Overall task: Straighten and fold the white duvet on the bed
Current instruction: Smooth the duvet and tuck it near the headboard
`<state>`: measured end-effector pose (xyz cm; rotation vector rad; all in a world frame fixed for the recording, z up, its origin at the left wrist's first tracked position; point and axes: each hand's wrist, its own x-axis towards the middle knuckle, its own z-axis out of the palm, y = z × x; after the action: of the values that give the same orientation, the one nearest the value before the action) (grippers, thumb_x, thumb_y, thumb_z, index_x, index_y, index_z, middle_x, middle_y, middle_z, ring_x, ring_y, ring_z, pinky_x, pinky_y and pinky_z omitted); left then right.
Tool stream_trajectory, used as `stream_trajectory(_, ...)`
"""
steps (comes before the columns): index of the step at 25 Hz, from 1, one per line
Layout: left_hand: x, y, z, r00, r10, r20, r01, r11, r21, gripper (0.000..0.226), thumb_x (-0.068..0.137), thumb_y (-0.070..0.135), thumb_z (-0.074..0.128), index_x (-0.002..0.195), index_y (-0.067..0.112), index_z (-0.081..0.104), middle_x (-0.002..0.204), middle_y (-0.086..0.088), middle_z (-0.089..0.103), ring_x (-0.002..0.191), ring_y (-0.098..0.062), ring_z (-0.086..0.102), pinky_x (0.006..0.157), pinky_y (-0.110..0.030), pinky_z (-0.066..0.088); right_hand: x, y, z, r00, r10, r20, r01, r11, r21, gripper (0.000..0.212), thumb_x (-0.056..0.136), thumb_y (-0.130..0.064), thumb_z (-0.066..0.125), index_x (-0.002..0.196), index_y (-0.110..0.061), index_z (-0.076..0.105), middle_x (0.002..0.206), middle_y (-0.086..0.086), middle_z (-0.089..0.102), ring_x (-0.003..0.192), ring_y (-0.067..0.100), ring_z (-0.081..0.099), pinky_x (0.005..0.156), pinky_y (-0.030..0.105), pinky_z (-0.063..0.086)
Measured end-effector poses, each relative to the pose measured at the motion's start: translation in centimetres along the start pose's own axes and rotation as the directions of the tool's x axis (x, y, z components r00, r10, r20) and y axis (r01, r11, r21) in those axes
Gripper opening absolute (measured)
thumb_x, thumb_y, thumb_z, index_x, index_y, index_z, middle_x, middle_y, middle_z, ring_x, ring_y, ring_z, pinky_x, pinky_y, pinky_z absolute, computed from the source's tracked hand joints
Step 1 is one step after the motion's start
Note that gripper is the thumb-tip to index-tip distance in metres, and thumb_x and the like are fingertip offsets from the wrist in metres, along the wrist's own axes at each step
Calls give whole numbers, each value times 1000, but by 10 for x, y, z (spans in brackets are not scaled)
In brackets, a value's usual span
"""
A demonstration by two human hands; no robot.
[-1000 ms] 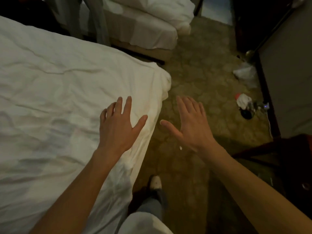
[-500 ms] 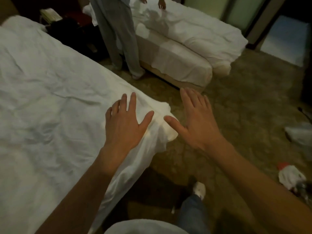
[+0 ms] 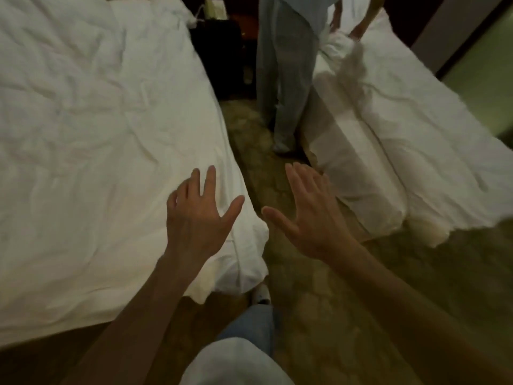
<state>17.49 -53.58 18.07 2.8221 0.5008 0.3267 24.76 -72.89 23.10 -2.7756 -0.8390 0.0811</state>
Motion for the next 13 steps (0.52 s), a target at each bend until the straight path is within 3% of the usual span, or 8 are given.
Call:
stream_trajectory(3, 42, 32, 34, 978, -208, 21, 208, 978, -29, 92, 87, 80, 13, 153, 18, 30, 156, -15, 35, 138, -38, 40, 112, -53, 33, 59, 53, 3, 992, -128, 21, 128, 992, 7, 106, 81, -89, 4, 161, -20, 14, 168, 5, 15, 155, 27, 11, 122, 58, 15)
stream_trajectory(7, 86, 69, 64, 887, -453, 85, 459, 886, -72, 94, 80, 81, 6, 157, 27, 10, 164, -8, 16, 148, -33, 23, 118, -49, 20, 138, 111, -2, 949, -301, 99, 297, 954, 51, 94, 87, -82, 21, 161, -26, 7, 169, 0, 9, 155, 20, 6, 124, 54, 10)
stream_trajectory(10, 96, 85, 75, 830, -557, -8, 555, 828, -72, 91, 85, 79, 12, 157, 23, 13, 162, -13, 20, 145, -36, 28, 116, -51, 24, 184, 133, 5, 876, -476, 80, 471, 879, 82, 88, 91, -77, 28, 160, -26, 9, 168, 2, 12, 155, 21, 8, 123, 56, 14)
stream_trajectory(13, 96, 92, 102, 726, -683, -76, 680, 730, -67, 89, 88, 76, 18, 157, 19, 16, 159, -18, 26, 140, -39, 35, 113, -53, 30, 226, 150, 35, 765, -640, 81, 630, 768, 119, 86, 95, -73, 32, 159, -19, 18, 167, 6, 18, 154, 23, 13, 120, 58, 22)
